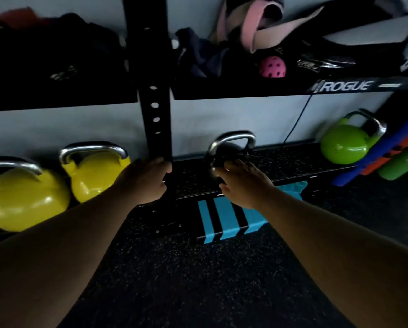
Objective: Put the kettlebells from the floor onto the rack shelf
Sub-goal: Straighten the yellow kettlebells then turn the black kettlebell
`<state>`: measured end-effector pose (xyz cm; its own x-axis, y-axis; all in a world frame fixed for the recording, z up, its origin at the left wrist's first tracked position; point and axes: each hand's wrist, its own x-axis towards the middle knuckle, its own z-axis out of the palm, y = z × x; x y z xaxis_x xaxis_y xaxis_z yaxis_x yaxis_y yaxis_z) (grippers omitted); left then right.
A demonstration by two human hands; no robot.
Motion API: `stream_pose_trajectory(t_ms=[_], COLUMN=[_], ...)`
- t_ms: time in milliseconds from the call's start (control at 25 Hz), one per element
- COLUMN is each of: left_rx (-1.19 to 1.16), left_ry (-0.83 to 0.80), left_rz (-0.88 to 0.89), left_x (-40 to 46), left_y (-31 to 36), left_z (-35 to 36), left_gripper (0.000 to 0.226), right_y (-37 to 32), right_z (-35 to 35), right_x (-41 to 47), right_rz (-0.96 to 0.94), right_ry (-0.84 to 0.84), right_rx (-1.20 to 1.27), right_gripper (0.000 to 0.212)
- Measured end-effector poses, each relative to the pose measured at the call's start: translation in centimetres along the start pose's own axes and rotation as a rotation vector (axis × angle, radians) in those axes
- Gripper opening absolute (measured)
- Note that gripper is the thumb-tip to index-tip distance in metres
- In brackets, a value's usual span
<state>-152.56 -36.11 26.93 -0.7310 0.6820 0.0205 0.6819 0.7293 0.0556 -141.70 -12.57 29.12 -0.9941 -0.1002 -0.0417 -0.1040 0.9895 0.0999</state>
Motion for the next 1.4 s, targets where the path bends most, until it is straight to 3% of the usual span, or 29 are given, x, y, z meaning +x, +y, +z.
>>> stream_pose_trajectory(t_ms=[200,440,640,800,960,1080,1240,1400], left_rx=[-0.023,0.025,-0.188,-0.341,-0.426,-0.448,-0.49,-0.539], left_ry=[-0.003,0.019,0.112,0.091,0.199,0.253,0.281,0.136], left_rz=[0.078,0.088,-0.028,-0.139,-0.242,-0.291,-0.353,-0.357], left_x=[5.7,14.3,20.6,24.1,24.5,24.5,24.6,25.5], left_y=[4.7,5.6,7.2,9.8,10.8,11.0,12.1,10.4], left_z=[0.8,4.0,6.5,9.0,10.9,11.0,11.1,10.2], left_gripper=[0.039,0.039,0.042,0.046,0.045,0.042,0.04,0.039], right_y=[6.4,11.6,15.2,17.4,19.5,20.4,21.3,18.7], right_z=[1.3,4.3,6.4,8.7,10.4,10.7,10.6,9.9], right_x=[-0.2,6.0,12.0,14.0,14.3,15.2,15.2,14.5], right_rz=[0.072,0.259,0.311,0.209,0.064,0.043,0.072,0.262], right_ry=[-0.015,-0.027,0.014,0.001,0.046,0.015,-0.008,0.042], right_rx=[-0.002,-0.043,0.061,0.136,0.383,0.494,0.601,0.625], right_gripper=[0.038,0.046,0.055,0.053,0.037,0.055,0.053,0.076])
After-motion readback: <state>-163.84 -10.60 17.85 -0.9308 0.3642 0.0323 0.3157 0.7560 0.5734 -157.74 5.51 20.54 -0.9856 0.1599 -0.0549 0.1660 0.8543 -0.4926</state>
